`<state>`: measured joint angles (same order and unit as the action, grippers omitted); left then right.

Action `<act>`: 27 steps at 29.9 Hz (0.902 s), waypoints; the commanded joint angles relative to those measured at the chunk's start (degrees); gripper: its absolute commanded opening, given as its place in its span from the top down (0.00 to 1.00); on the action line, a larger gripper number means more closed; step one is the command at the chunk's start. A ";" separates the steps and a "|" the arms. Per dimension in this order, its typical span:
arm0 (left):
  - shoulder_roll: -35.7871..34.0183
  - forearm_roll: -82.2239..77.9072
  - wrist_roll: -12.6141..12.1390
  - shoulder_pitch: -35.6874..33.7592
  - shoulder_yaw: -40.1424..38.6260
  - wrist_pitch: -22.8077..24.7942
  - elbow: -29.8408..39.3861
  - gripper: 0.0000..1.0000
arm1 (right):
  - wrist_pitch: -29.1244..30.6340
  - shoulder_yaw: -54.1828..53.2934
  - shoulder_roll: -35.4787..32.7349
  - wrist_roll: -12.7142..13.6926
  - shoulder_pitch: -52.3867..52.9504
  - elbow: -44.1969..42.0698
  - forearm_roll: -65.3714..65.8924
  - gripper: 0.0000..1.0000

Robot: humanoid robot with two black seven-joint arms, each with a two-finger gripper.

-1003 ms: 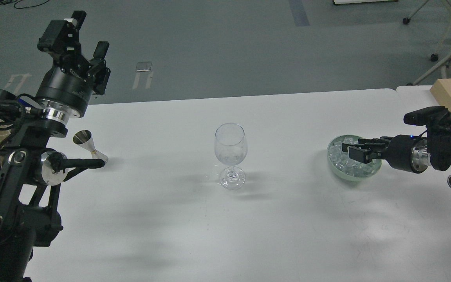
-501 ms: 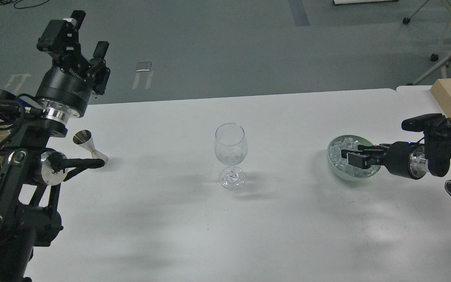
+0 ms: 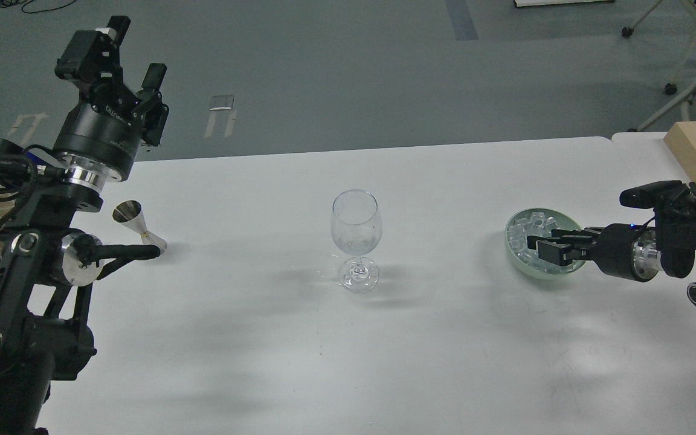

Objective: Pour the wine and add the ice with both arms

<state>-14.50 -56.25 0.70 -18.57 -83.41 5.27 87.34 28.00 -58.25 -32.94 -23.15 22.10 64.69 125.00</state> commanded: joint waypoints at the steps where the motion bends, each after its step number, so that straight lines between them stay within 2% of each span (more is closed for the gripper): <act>1: 0.00 0.00 0.00 0.02 -0.08 0.00 0.03 0.20 | 0.00 -0.02 0.07 -0.32 0.05 -0.09 0.00 0.45; 27: 0.00 -0.09 0.00 0.02 0.00 0.09 0.20 0.20 | 0.00 -0.02 -0.10 -1.20 0.05 -1.32 0.00 0.45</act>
<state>-14.49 -56.32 0.70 -18.54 -83.41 5.36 87.50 28.00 -58.27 -33.29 -24.15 22.15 63.76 125.00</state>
